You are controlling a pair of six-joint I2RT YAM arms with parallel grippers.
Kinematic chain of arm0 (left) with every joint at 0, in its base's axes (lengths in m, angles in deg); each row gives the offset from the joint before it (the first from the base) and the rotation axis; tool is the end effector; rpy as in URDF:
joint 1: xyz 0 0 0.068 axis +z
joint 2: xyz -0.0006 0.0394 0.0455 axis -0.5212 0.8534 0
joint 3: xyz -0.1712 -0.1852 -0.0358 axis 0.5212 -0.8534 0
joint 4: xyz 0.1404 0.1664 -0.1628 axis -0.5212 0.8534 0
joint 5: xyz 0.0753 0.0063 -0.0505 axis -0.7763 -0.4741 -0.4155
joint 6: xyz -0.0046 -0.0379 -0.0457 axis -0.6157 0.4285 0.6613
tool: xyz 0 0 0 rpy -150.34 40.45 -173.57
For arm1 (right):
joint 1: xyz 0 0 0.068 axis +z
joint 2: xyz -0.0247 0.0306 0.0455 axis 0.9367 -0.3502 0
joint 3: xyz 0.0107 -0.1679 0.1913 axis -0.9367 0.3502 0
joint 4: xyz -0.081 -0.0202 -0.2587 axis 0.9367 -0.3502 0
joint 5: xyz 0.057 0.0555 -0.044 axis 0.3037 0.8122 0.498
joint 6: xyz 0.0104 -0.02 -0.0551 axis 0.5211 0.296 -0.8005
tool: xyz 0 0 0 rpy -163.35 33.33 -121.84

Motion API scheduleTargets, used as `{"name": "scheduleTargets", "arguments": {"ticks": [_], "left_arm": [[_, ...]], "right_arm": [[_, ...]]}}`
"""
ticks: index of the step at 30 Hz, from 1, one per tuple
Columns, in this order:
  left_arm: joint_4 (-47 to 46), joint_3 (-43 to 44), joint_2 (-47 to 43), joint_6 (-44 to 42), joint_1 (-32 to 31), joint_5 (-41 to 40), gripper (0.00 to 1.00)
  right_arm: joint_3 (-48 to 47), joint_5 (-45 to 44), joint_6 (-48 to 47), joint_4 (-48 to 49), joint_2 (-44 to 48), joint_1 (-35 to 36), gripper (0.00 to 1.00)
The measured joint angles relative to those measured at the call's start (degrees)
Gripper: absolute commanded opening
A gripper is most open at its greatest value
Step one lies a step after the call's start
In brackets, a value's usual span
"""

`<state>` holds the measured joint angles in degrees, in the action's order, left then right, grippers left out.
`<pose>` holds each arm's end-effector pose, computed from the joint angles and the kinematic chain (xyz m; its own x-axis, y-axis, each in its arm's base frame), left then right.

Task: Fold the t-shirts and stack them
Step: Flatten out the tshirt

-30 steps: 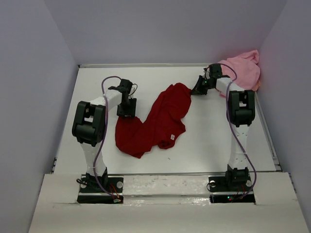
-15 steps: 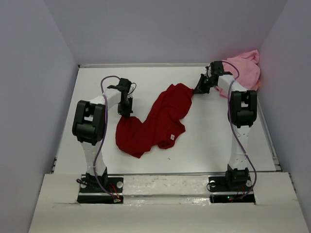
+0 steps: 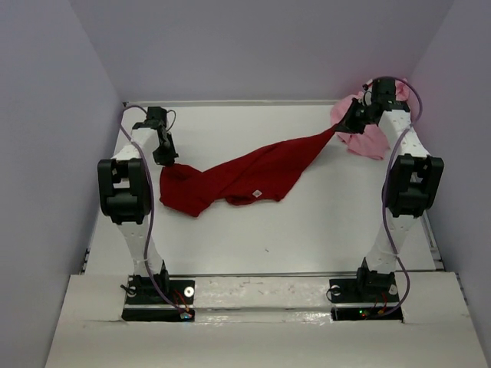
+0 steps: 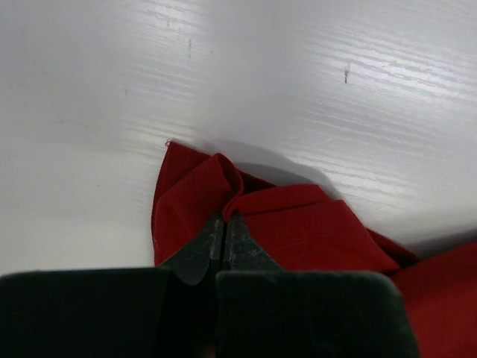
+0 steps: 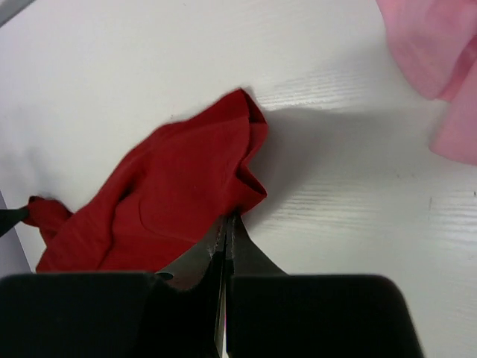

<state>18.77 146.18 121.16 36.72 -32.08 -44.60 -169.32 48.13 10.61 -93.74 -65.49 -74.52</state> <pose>0.4311 -0.0040 0.1784 -0.8447 -0.1721 -0.5069 -0.1557 0.9850 -0.0750 0.4655 -0.0221 0.2616 -0.7835 0.3915 -0.4826 0.0881 0.8388 0.5373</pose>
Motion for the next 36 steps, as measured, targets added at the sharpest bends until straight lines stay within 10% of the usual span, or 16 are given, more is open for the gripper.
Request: {"name": "scheduleTargets", "arguments": {"ticks": [14,36], "left_arm": [[-0.2,0.3,0.0,1.4,10.1,2.8,0.00],[-0.4,-12.5,-10.8,1.7,4.7,5.8,0.00]], "right_arm": [[9.2,-0.7,-1.2,-2.1,0.8,-0.3,0.00],[3.5,-0.6,-0.7,-3.1,-5.6,-0.3,0.00]]}}
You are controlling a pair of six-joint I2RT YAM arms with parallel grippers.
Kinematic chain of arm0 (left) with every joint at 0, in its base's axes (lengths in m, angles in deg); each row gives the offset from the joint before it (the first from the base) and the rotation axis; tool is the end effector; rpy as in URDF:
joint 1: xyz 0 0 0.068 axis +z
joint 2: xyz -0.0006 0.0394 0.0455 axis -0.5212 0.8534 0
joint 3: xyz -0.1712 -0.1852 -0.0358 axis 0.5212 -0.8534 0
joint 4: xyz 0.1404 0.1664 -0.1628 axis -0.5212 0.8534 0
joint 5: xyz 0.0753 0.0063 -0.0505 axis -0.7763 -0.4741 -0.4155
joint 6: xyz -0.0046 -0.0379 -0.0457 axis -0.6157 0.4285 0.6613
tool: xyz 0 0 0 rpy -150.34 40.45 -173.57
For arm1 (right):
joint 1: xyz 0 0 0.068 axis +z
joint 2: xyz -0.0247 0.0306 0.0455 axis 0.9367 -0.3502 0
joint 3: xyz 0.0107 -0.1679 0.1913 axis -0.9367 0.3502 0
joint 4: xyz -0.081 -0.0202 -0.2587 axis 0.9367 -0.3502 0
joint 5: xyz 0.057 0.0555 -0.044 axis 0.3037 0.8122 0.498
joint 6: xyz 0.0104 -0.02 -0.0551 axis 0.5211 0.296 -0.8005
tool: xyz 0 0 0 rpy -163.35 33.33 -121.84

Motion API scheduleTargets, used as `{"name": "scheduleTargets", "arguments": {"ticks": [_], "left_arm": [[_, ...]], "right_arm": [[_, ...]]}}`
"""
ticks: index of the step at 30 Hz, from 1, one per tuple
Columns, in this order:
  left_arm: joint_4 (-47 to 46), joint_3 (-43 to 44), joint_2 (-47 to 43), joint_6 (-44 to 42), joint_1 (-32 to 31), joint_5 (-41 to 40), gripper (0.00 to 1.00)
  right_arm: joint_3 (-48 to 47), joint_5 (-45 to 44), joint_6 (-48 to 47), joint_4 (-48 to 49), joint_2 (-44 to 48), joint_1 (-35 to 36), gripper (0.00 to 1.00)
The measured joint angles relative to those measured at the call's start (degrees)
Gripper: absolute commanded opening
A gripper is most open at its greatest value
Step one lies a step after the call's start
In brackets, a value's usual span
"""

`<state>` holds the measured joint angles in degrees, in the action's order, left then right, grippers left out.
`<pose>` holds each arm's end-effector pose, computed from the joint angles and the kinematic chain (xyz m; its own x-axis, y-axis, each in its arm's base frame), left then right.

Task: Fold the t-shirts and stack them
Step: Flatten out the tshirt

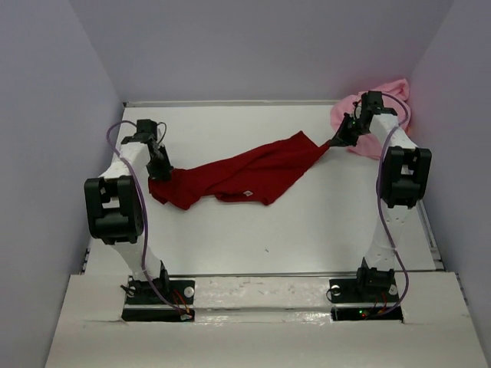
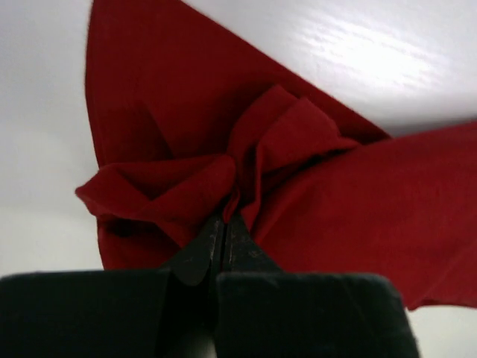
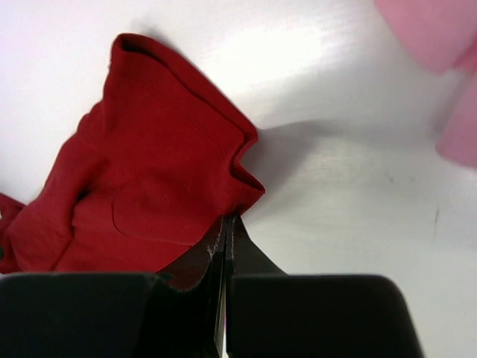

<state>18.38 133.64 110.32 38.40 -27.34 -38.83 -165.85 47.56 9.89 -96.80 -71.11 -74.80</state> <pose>0.3819 0.0238 0.1834 -0.8420 -0.2705 -0.4668 -0.2142 0.9617 -0.1711 0.4656 -0.0248 0.1945 -0.8655 0.3939 -0.3096 0.1979 0.8365 0.5110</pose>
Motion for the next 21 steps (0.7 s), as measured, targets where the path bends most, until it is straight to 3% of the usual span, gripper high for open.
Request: {"name": "scheduleTargets", "arguments": {"ticks": [11,19,20,21], "left_arm": [[3.1,-11.0,-7.4,0.8,-7.9,0.2,0.00],[7.1,-13.4,-10.6,5.0,-16.8,3.5,0.00],[7.7,-13.5,-11.2,5.4,-17.6,3.5,0.18],[7.9,-13.5,-11.5,5.7,-18.1,3.6,0.29]], "right_arm": [[-20.6,2.1,2.9,-1.7,-16.8,0.0,0.00],[-31.5,4.9,5.7,-1.7,-24.3,0.4,0.00],[-31.7,5.1,5.9,-1.5,-24.7,0.4,0.00],[-31.7,5.3,6.3,-1.4,-25.0,0.5,0.00]]}}
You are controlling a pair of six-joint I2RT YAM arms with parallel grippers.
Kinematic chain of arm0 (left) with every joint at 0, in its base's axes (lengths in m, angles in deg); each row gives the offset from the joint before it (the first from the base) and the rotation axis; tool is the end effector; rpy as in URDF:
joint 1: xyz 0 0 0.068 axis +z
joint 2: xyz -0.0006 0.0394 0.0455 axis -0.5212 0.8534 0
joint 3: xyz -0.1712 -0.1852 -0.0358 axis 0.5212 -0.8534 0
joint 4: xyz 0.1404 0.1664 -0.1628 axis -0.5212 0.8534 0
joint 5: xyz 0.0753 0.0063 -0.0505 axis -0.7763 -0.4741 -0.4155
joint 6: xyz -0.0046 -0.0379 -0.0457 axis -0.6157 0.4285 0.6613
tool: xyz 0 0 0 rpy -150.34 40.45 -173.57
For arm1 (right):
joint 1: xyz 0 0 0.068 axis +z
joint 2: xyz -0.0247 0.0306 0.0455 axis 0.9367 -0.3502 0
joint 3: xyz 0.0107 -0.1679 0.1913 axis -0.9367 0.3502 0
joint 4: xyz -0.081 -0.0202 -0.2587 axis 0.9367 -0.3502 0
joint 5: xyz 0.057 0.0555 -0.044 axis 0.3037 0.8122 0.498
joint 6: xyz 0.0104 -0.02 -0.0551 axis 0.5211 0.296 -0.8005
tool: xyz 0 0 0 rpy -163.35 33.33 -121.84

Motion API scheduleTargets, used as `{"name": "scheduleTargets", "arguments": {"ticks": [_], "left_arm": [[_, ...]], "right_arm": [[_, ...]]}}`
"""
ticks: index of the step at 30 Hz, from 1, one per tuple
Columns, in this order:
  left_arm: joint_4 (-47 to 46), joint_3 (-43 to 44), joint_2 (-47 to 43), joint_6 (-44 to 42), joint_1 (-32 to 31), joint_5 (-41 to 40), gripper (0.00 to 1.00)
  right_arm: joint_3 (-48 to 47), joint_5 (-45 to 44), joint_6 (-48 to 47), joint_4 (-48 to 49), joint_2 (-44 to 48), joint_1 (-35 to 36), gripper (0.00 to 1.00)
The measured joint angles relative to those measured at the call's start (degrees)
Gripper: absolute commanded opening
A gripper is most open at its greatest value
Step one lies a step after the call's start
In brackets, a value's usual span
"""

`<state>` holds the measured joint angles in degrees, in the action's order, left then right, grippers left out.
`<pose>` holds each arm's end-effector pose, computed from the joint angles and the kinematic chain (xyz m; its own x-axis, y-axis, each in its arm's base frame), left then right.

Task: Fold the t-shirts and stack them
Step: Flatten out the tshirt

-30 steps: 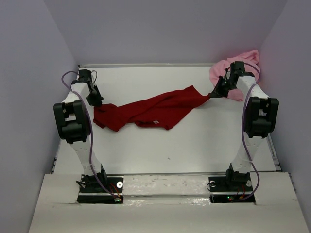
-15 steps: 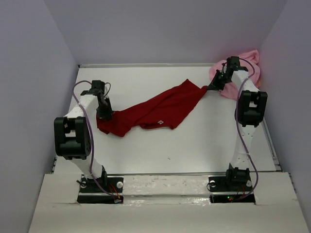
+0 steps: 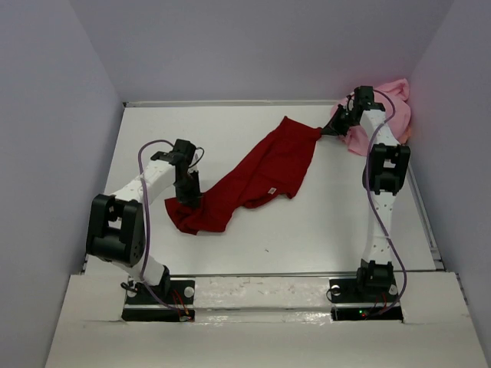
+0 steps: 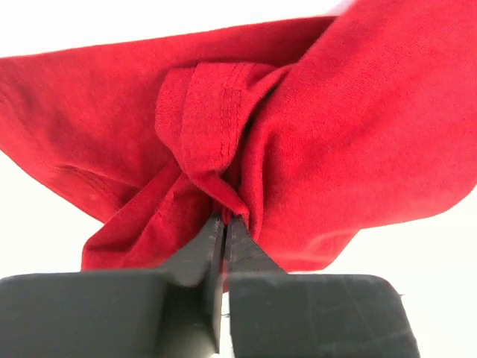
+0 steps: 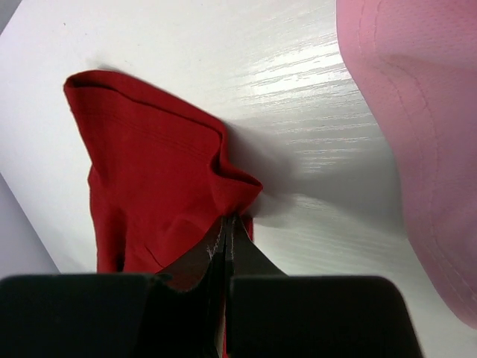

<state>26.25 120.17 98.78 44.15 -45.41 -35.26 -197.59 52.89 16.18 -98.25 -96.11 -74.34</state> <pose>0.3020 -0.0815 0.1721 -0.9571 -0.0753 -0.2798 -0.0093 0.9731 -0.2300 0.5503 -0.0246 0.1574 -0.8371 0.4567 -0.3010 0.1911 0.7599 0.6214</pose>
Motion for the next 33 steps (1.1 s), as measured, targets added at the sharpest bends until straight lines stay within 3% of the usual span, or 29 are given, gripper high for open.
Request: {"name": "scheduleTargets", "arguments": {"ticks": [3,6,13,24,33], "left_arm": [[1.6,1.0,-2.3,0.9,-0.9,-0.8,0.65],[2.9,5.8,-4.6,1.0,-1.3,-2.6,0.75],[1.0,12.3,-11.1,-2.2,-7.0,-5.8,0.73],[2.8,4.4,-11.2,0.7,-34.3,-14.3,0.73],[7.9,4.4,-2.5,9.3,-46.8,-26.7,0.66]], "right_arm": [[0.0,0.6,0.6,0.0,-0.8,0.3,0.00],[0.2,1.1,0.7,0.3,-0.9,0.7,0.00],[4.3,2.1,0.4,2.1,-0.8,1.2,0.00],[7.8,3.5,-1.7,3.3,0.8,1.2,0.00],[10.6,4.2,-3.0,3.6,2.3,1.2,0.00]]}}
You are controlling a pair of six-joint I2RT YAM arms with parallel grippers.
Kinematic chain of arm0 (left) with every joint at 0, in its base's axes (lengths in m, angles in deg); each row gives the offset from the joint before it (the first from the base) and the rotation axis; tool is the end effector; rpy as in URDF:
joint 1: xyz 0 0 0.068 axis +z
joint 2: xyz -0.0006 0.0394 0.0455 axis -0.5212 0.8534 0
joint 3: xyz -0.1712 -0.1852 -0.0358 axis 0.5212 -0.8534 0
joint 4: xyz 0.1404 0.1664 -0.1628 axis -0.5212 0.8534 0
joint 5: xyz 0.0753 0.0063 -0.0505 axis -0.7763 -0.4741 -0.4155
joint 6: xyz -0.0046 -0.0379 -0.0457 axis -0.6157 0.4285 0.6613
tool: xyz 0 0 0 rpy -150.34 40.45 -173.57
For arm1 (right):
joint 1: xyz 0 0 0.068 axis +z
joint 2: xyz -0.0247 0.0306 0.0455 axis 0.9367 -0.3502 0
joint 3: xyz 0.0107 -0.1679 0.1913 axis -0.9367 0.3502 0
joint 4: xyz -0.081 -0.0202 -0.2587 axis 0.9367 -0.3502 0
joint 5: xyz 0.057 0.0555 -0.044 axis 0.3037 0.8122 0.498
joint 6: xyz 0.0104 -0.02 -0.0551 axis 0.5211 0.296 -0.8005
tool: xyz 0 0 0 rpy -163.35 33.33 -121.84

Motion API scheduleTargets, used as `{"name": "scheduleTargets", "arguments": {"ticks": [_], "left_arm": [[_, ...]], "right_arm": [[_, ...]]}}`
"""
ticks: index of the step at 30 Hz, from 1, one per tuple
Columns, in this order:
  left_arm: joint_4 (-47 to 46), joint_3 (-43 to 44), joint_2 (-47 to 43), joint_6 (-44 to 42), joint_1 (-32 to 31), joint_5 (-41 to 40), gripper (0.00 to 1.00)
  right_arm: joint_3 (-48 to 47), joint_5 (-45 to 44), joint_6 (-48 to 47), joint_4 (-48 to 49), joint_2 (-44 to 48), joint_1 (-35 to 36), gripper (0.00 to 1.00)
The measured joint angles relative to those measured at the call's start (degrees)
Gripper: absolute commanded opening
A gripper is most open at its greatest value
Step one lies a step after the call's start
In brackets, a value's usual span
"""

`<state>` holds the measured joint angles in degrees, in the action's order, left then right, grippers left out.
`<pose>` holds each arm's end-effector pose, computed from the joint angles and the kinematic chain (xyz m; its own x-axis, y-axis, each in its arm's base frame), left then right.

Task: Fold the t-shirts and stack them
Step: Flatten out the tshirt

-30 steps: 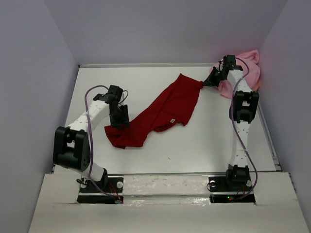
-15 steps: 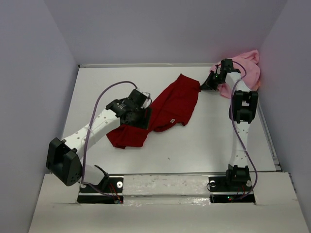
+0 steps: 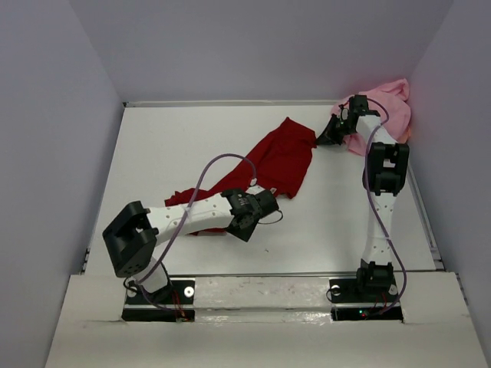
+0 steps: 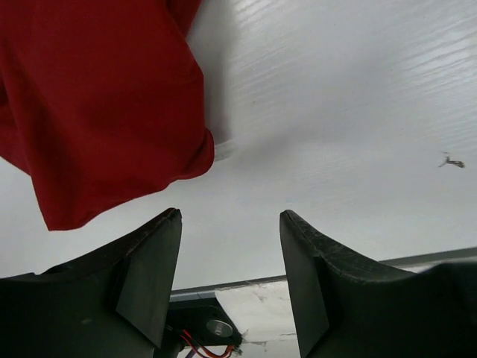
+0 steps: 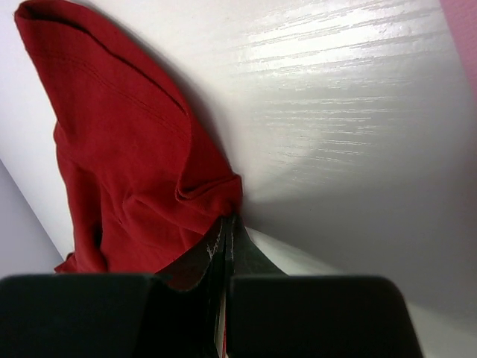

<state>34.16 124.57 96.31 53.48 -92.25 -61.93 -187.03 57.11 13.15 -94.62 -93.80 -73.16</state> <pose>0.1618 -0.2612 0.2037 -0.7667 0.4834 -0.4224 0.4805 0.8685 0.1217 0.5349 -0.0096 0.1247 -0.8912 0.3851 -0.2399 0.1493 0.7483 0.6463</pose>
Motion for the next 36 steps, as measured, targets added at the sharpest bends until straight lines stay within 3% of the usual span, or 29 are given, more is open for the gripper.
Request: {"name": "scheduleTargets", "arguments": {"ticks": [6,15,23,24,25,27,31,36], "left_arm": [[1.7,-0.7,5.0,4.5,-6.2,-5.6,0.66],[3.6,-1.4,7.2,9.7,-6.3,-13.6,0.66],[4.1,-1.4,12.6,11.7,-6.3,-15.7,0.66],[4.0,-1.4,12.6,11.7,-6.3,-15.9,0.64],[3.8,-1.4,12.6,11.7,-6.3,-16.0,0.50],[3.6,-1.4,12.6,12.0,-6.3,-16.2,0.42],[3.2,-1.4,13.1,11.6,-6.3,-16.7,0.38],[2.5,-1.4,14.6,11.5,-6.3,-17.1,0.42]], "right_arm": [[1.9,0.3,-0.7,0.2,1.2,0.0,0.00],[2.7,0.9,-0.7,0.5,1.9,0.0,0.00],[2.7,1.2,-0.7,0.6,2.0,0.0,0.00],[2.8,1.2,-0.7,0.6,2.0,0.0,0.00],[2.8,1.3,-0.7,0.6,2.0,0.0,0.00],[2.9,1.3,-0.7,0.6,2.1,0.0,0.00],[3.0,1.3,-0.7,0.7,2.2,0.0,0.00],[3.5,1.3,-0.7,0.9,2.3,0.0,0.00]]}}
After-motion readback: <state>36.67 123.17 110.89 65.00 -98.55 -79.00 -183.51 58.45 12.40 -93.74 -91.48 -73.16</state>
